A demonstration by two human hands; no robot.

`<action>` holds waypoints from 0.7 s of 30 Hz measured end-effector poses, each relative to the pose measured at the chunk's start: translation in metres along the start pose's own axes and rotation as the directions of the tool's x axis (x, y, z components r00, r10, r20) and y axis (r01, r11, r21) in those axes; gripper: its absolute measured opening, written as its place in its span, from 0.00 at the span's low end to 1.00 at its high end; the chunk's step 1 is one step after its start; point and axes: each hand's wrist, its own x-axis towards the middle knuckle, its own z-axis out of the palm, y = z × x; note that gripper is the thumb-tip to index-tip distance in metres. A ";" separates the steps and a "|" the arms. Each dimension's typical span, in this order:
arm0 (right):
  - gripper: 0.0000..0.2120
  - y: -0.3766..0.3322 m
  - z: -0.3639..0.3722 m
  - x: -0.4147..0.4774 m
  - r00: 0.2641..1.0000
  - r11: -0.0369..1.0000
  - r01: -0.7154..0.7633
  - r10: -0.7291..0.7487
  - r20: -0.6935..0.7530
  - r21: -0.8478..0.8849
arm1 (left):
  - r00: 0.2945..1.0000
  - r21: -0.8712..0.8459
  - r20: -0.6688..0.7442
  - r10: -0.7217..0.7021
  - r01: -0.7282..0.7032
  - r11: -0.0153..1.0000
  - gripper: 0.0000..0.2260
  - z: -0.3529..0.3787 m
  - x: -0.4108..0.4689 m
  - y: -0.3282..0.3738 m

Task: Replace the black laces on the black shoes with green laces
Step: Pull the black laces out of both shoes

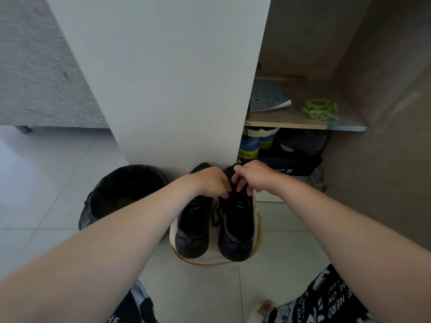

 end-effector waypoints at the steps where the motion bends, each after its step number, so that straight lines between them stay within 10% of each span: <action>1: 0.21 0.001 0.000 0.000 1.000 1.000 -0.018 0.018 -0.002 0.002 | 1.000 0.022 0.016 0.002 -0.002 1.000 0.02 0.001 0.000 0.000; 12: 0.14 0.011 -0.013 0.004 0.985 0.972 -0.132 0.150 -0.083 0.194 | 0.997 -0.226 0.046 -0.058 0.067 0.972 0.07 0.012 0.003 -0.004; 17: 0.18 0.012 -0.020 -0.004 0.994 0.966 -0.048 0.072 0.086 -0.255 | 1.000 -0.288 -0.030 0.003 -0.011 0.958 0.08 0.012 0.002 -0.008; 21: 0.16 0.008 -0.016 -0.004 0.989 0.976 -0.014 0.045 0.139 -0.218 | 0.998 -0.216 -0.035 0.044 -0.051 0.975 0.05 0.014 0.005 -0.006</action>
